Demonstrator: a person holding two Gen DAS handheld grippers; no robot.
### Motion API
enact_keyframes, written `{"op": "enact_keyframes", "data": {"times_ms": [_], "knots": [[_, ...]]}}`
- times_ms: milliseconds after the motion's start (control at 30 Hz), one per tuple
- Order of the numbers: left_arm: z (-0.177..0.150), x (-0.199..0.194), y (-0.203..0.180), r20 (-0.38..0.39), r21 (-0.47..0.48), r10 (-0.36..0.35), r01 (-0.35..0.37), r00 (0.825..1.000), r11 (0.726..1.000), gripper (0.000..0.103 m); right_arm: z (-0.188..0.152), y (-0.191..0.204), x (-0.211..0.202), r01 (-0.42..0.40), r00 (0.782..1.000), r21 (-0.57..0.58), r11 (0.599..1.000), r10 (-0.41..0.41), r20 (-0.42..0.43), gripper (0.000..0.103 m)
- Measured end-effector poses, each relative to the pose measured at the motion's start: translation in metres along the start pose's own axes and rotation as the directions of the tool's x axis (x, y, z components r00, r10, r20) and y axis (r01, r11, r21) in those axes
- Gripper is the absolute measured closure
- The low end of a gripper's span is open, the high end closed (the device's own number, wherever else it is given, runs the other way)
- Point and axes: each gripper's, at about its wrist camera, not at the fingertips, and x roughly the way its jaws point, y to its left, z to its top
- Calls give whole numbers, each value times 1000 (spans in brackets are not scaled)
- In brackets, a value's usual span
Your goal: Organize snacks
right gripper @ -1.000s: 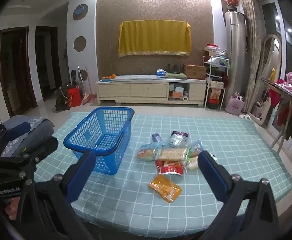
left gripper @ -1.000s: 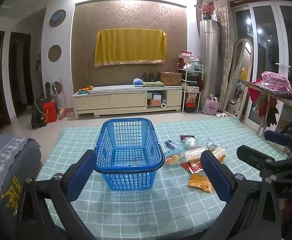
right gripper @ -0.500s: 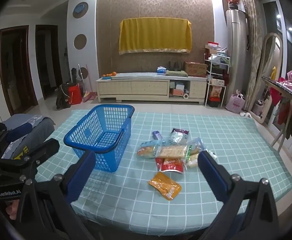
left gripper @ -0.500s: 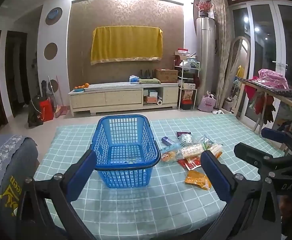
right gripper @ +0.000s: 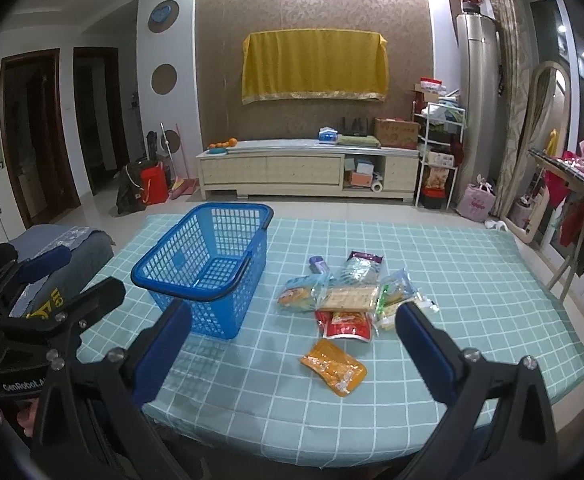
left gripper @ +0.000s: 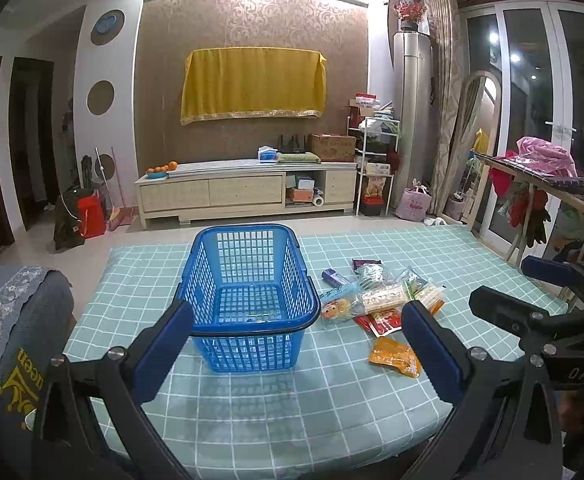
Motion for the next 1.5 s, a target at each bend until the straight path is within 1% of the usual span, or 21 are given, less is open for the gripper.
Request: {"op": "enact_keyframes", "data": {"times_ms": [233, 1500], "knots": [[-3, 4, 1, -12, -7, -1, 1, 1000, 1000, 0, -2, 1, 2, -5, 1000, -2, 1000, 5, -10, 0], [-7, 1, 3, -19, -3, 2, -2, 1000, 1000, 0, -7, 3, 4, -12, 1000, -4, 1000, 12, -23, 0]]}}
